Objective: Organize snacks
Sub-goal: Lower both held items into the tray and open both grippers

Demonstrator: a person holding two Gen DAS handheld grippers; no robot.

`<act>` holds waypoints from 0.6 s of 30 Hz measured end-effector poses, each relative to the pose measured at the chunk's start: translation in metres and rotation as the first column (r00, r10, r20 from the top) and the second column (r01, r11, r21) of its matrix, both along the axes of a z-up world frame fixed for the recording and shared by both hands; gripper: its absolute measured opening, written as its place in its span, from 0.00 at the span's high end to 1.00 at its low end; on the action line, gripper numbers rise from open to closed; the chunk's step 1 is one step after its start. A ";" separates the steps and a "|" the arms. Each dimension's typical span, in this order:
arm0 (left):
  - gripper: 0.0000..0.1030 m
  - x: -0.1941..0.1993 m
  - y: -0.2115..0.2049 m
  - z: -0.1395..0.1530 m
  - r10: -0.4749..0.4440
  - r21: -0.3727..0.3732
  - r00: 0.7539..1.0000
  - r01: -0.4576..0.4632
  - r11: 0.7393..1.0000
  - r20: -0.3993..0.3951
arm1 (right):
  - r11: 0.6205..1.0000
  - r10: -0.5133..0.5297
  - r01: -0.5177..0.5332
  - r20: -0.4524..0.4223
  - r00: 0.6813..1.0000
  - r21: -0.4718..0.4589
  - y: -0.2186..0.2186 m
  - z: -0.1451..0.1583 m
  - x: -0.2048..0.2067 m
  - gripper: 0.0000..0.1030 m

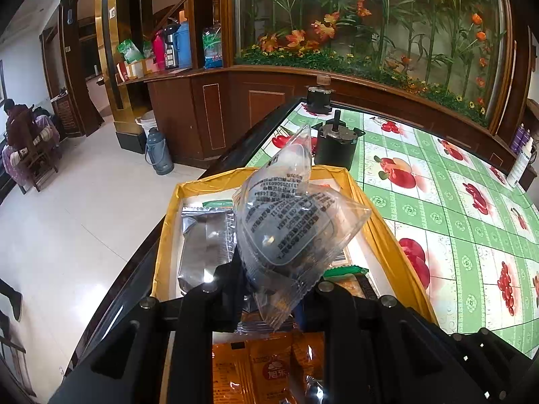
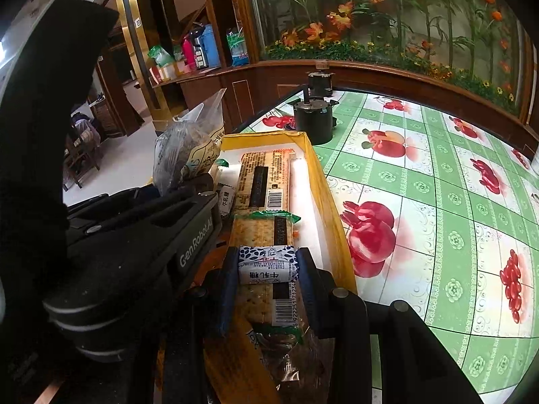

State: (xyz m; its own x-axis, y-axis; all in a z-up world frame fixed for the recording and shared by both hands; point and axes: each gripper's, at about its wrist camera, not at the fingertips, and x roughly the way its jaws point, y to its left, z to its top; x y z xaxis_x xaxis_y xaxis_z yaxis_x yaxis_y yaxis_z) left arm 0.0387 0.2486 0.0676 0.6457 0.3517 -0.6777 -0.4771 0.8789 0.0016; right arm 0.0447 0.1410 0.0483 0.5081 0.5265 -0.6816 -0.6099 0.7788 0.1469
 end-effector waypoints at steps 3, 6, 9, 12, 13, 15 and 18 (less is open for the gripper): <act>0.79 0.000 0.000 0.000 0.000 0.001 1.000 0.000 1.000 -0.001 | 1.000 -0.001 0.001 -0.001 1.000 0.001 0.000 0.000 0.000 0.63; 0.78 0.000 -0.001 0.000 0.000 -0.003 1.000 0.000 1.000 0.001 | 1.000 -0.003 0.003 -0.003 1.000 0.002 0.002 -0.001 0.002 0.63; 0.78 0.001 -0.001 0.000 0.001 -0.002 1.000 -0.001 1.000 0.001 | 1.000 -0.004 0.004 0.000 1.000 0.003 0.002 -0.001 0.002 0.63; 0.78 0.000 -0.001 0.000 0.000 -0.002 1.000 0.000 1.000 0.001 | 1.000 -0.007 0.007 0.005 1.000 0.005 0.002 -0.001 0.003 0.63; 0.78 0.000 -0.001 0.000 0.000 -0.001 1.000 0.000 1.000 0.001 | 1.000 -0.007 0.007 0.004 1.000 0.006 0.002 -0.001 0.003 0.63; 0.78 0.000 -0.002 0.000 0.001 -0.001 1.000 -0.001 1.000 0.001 | 1.000 -0.007 0.007 0.005 1.000 0.006 0.002 -0.001 0.004 0.63; 0.78 0.000 -0.001 0.000 0.001 -0.003 1.000 -0.001 1.000 0.002 | 1.000 -0.008 0.008 0.001 1.000 0.010 0.001 -0.002 0.005 0.63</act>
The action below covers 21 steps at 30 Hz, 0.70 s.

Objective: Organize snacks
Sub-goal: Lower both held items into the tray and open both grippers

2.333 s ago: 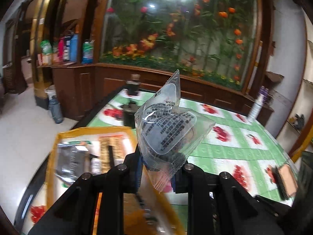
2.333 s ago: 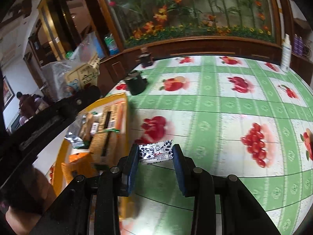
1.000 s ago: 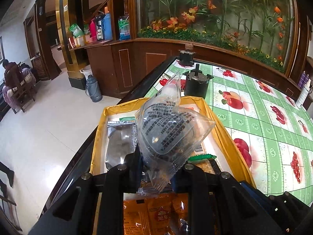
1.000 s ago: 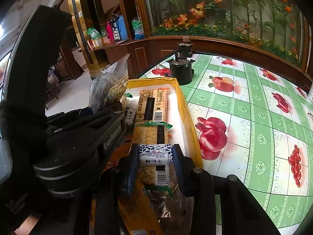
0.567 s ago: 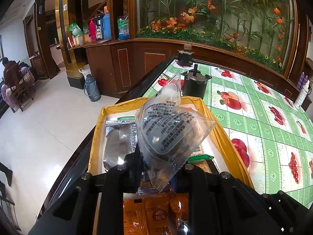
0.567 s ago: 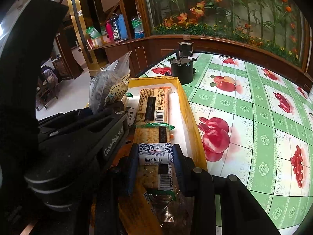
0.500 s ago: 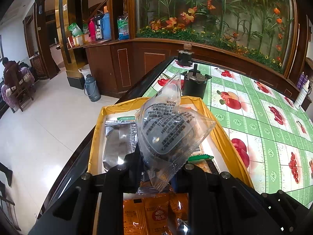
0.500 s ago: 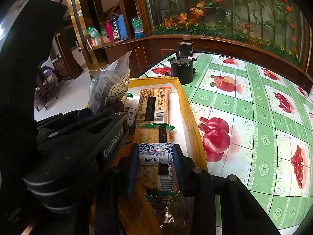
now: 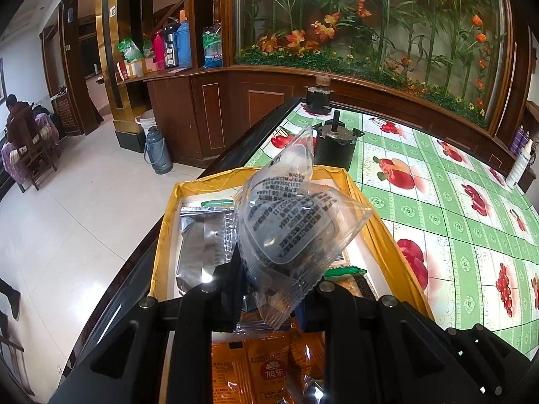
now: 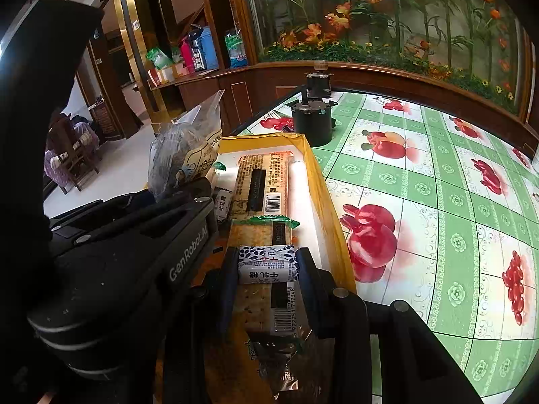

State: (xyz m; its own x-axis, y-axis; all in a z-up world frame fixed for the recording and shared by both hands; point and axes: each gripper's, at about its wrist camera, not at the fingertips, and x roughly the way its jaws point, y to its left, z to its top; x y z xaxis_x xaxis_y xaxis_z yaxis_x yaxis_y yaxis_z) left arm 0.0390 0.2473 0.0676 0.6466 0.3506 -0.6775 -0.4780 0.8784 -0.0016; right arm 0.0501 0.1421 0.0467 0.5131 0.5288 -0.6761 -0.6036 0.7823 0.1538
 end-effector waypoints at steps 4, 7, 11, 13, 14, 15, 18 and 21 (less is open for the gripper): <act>0.78 0.000 0.000 0.000 0.000 -0.001 1.000 0.000 1.000 0.000 | 1.000 -0.001 0.001 0.000 1.000 0.002 0.000 0.000 0.001 0.63; 0.78 0.001 -0.001 0.000 -0.002 -0.001 1.000 0.002 1.000 -0.001 | 1.000 -0.001 0.001 -0.001 1.000 0.003 -0.001 0.000 0.001 0.63; 0.78 0.001 -0.002 0.000 -0.005 -0.006 1.000 0.005 1.000 0.002 | 1.000 -0.002 0.002 -0.004 1.000 0.005 -0.001 -0.001 0.001 0.63; 0.77 0.003 -0.005 0.000 -0.008 -0.005 1.000 0.008 1.000 0.003 | 1.000 -0.002 0.002 -0.004 1.000 0.005 -0.001 -0.001 0.001 0.63; 0.77 0.003 -0.005 0.001 -0.007 -0.006 1.000 0.008 1.000 0.004 | 1.000 -0.002 0.002 -0.004 1.000 0.005 -0.001 0.000 0.001 0.63; 0.75 0.003 -0.005 0.001 -0.008 -0.008 1.000 0.008 1.000 0.007 | 1.000 -0.002 0.002 -0.004 1.000 0.005 -0.001 0.000 0.001 0.63; 0.70 0.005 -0.011 0.003 -0.017 -0.006 1.000 0.017 1.000 0.017 | 1.000 -0.002 0.002 -0.007 1.000 0.007 -0.001 -0.001 0.002 0.60; 0.67 0.008 -0.017 0.004 -0.021 0.004 1.000 0.021 1.000 0.020 | 1.000 -0.004 0.004 -0.008 1.000 0.009 -0.001 -0.002 0.002 0.59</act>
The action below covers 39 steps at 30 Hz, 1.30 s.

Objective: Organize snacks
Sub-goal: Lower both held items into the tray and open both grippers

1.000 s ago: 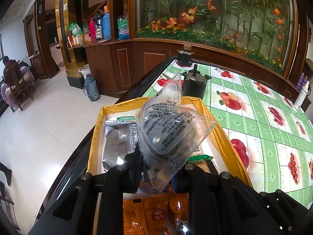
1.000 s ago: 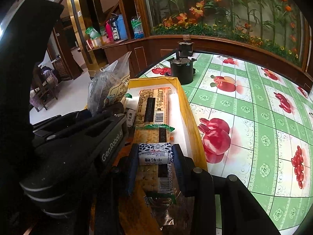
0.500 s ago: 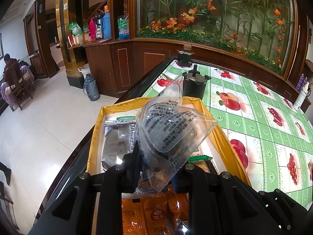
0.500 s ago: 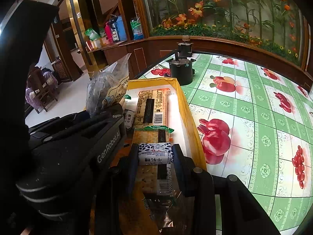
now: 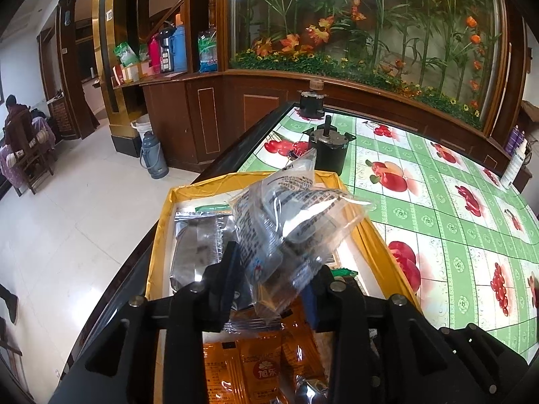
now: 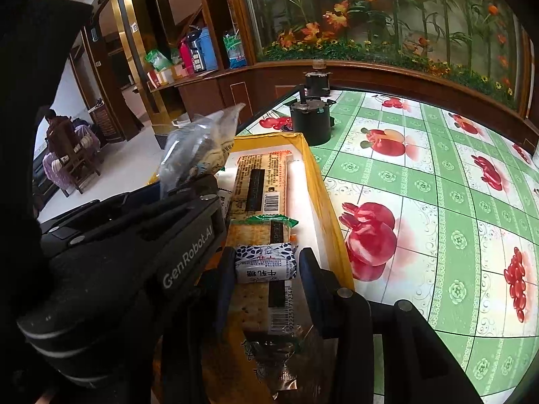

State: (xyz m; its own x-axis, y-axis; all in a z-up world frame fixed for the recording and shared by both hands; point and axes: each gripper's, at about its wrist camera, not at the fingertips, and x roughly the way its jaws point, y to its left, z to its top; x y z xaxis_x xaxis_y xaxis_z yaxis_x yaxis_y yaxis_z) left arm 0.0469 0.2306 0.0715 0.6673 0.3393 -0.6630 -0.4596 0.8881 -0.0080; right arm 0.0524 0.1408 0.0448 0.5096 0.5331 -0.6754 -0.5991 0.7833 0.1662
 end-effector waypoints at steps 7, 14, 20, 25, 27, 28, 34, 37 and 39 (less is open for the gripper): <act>0.66 -0.001 0.001 0.000 0.000 -0.003 1.000 0.000 1.000 0.003 | 1.000 0.001 -0.001 0.001 1.000 -0.001 0.000 0.000 0.000 0.59; 0.55 -0.001 0.002 0.004 0.002 0.004 1.000 -0.002 1.000 0.024 | 1.000 0.007 -0.007 -0.001 1.000 0.003 0.001 0.001 -0.001 0.57; 0.47 -0.009 0.007 0.008 0.014 -0.004 0.998 -0.014 1.000 0.056 | 1.000 0.016 -0.016 0.008 1.000 0.018 -0.002 0.005 -0.004 0.51; 0.34 -0.013 0.005 0.012 0.017 0.003 0.996 -0.017 1.000 0.093 | 0.999 0.013 -0.014 0.023 1.000 0.038 -0.008 0.011 -0.007 0.50; 0.30 -0.013 0.004 0.013 0.021 0.011 0.995 -0.022 1.000 0.100 | 0.999 0.009 -0.010 0.028 1.000 0.048 -0.011 0.013 -0.007 0.46; 0.28 -0.014 0.003 0.013 0.022 0.015 0.995 -0.024 1.000 0.101 | 0.999 0.008 -0.009 0.031 0.999 0.053 -0.012 0.014 -0.007 0.43; 0.24 -0.015 0.004 0.014 0.034 0.026 0.994 -0.037 0.999 0.107 | 0.998 0.007 -0.009 0.044 0.999 0.060 -0.018 0.018 -0.009 0.41; 0.23 -0.014 0.004 0.014 0.040 0.032 0.994 -0.043 0.999 0.104 | 0.998 0.000 -0.003 0.046 0.999 0.065 -0.022 0.019 -0.008 0.37; 0.23 -0.013 0.004 0.013 0.039 0.031 0.994 -0.042 0.999 0.102 | 0.998 -0.007 0.004 0.047 0.999 0.070 -0.025 0.020 -0.007 0.37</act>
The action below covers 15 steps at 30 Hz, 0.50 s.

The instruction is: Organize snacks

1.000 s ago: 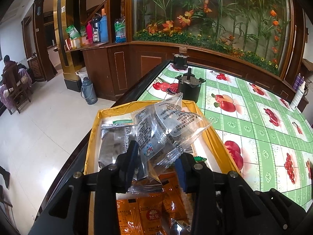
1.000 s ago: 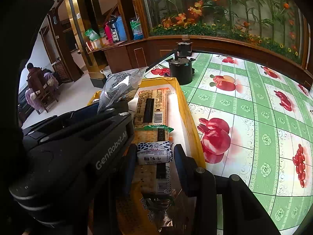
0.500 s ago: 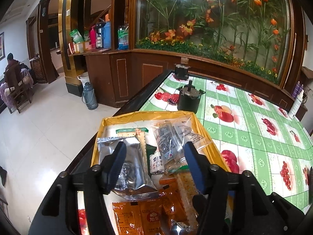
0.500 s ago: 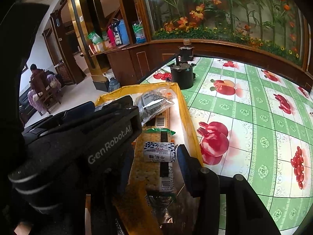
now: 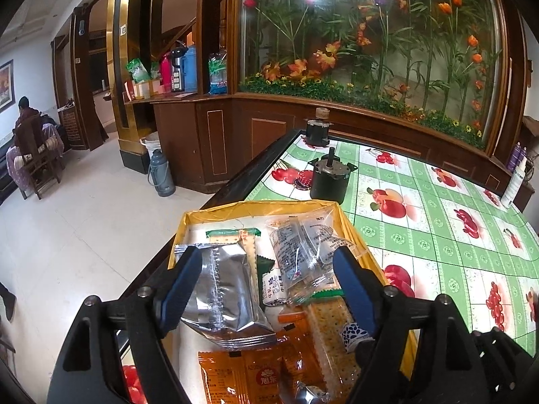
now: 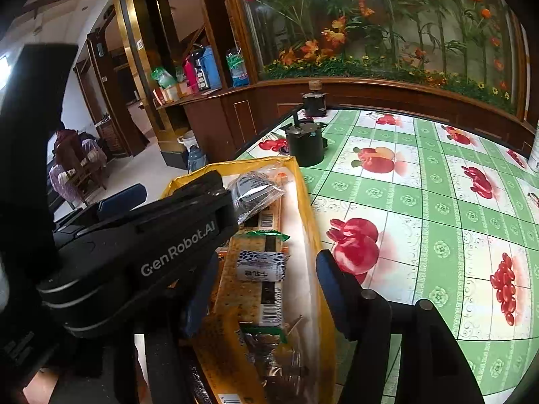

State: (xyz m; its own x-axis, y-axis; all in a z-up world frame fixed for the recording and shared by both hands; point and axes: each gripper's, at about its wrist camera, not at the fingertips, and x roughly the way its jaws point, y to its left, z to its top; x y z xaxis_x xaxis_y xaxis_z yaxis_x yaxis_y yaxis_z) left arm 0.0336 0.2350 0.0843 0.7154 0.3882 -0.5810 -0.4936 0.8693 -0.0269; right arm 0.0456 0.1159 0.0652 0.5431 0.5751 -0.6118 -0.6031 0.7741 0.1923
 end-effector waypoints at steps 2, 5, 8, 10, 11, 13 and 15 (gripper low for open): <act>0.23 0.001 0.000 -0.002 0.003 0.005 1.000 -0.003 1.000 -0.006 | 1.000 -0.007 0.007 -0.006 1.000 0.006 -0.004 0.000 0.002 0.36; 0.23 0.003 -0.002 -0.004 0.003 0.008 1.000 -0.003 1.000 -0.016 | 1.000 -0.017 0.017 -0.016 1.000 0.010 -0.007 -0.001 0.006 0.34; 0.22 0.003 -0.005 -0.003 0.001 0.024 1.000 0.000 1.000 -0.011 | 1.000 -0.024 0.024 -0.013 1.000 0.005 -0.010 -0.002 0.007 0.34; 0.21 0.004 -0.006 -0.003 -0.002 0.027 1.000 0.002 1.000 -0.005 | 1.000 -0.027 0.027 -0.016 1.000 0.010 -0.012 -0.001 0.008 0.33; 0.20 0.004 -0.006 -0.003 -0.003 0.025 1.000 0.003 1.000 -0.003 | 0.999 -0.029 0.029 -0.019 0.999 0.016 -0.014 -0.001 0.009 0.31; 0.19 0.005 -0.006 -0.004 -0.002 0.019 1.000 0.002 1.000 -0.002 | 0.999 -0.031 0.031 -0.023 0.999 0.023 -0.017 -0.001 0.009 0.29; 0.19 0.003 -0.005 -0.005 0.003 0.010 1.000 -0.004 1.000 0.006 | 0.999 -0.034 0.034 -0.022 0.999 0.021 -0.019 -0.001 0.008 0.29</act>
State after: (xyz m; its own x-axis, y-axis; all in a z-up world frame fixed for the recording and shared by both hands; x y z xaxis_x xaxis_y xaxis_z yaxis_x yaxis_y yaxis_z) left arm 0.0371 0.2300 0.0789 0.7175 0.3962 -0.5729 -0.4965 0.8678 -0.0216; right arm 0.0537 0.0967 0.0646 0.5496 0.5695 -0.6113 -0.5719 0.7898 0.2216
